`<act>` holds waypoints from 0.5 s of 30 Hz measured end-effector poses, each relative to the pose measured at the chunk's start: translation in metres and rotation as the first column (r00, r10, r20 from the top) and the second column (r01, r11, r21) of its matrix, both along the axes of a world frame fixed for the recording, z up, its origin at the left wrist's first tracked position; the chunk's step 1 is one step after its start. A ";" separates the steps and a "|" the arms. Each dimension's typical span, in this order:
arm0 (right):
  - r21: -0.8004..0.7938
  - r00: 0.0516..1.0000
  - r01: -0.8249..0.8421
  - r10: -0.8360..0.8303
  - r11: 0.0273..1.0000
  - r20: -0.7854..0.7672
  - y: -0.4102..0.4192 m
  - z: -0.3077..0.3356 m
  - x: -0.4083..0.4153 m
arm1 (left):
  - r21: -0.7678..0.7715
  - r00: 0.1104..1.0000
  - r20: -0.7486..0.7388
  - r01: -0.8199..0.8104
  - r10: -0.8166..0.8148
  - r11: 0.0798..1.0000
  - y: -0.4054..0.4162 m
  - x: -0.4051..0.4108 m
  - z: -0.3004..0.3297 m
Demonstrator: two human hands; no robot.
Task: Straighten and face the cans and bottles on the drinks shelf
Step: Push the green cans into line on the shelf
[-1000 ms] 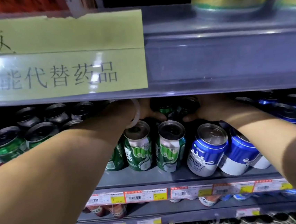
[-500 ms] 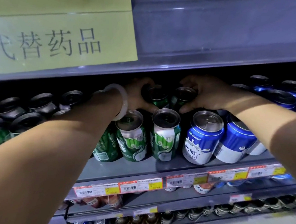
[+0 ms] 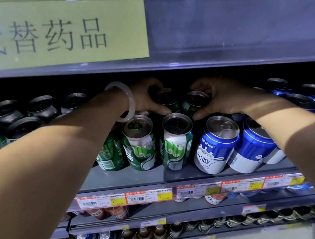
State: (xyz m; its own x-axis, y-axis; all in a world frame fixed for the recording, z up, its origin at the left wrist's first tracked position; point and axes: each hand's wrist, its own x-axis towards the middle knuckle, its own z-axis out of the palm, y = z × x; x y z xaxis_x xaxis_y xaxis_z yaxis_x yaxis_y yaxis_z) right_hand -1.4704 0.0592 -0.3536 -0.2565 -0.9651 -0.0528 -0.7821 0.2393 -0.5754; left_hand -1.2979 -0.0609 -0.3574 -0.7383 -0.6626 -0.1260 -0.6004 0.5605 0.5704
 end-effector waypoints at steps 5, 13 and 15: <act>0.021 1.000 0.008 -0.008 1.000 -0.022 0.001 0.002 0.003 | 0.045 0.998 0.057 0.008 -0.011 0.999 -0.001 -0.004 0.004; -0.151 0.982 0.190 -0.190 0.970 0.011 0.045 0.022 0.016 | -0.097 1.000 0.014 0.005 -0.004 0.995 0.025 0.006 0.008; -0.261 0.944 0.326 -0.297 0.909 0.145 0.071 0.022 0.010 | -0.292 0.982 -0.178 -0.114 0.064 0.950 0.050 0.009 0.010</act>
State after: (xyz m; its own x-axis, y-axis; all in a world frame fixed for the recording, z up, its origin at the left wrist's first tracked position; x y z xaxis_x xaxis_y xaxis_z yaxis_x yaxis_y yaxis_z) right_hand -1.4600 0.1304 -0.3319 -0.5540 -0.8162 0.1639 -0.6285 0.2810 -0.7252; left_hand -1.2886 -0.0110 -0.3477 -0.6682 -0.7148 0.2064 -0.5679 0.6693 0.4791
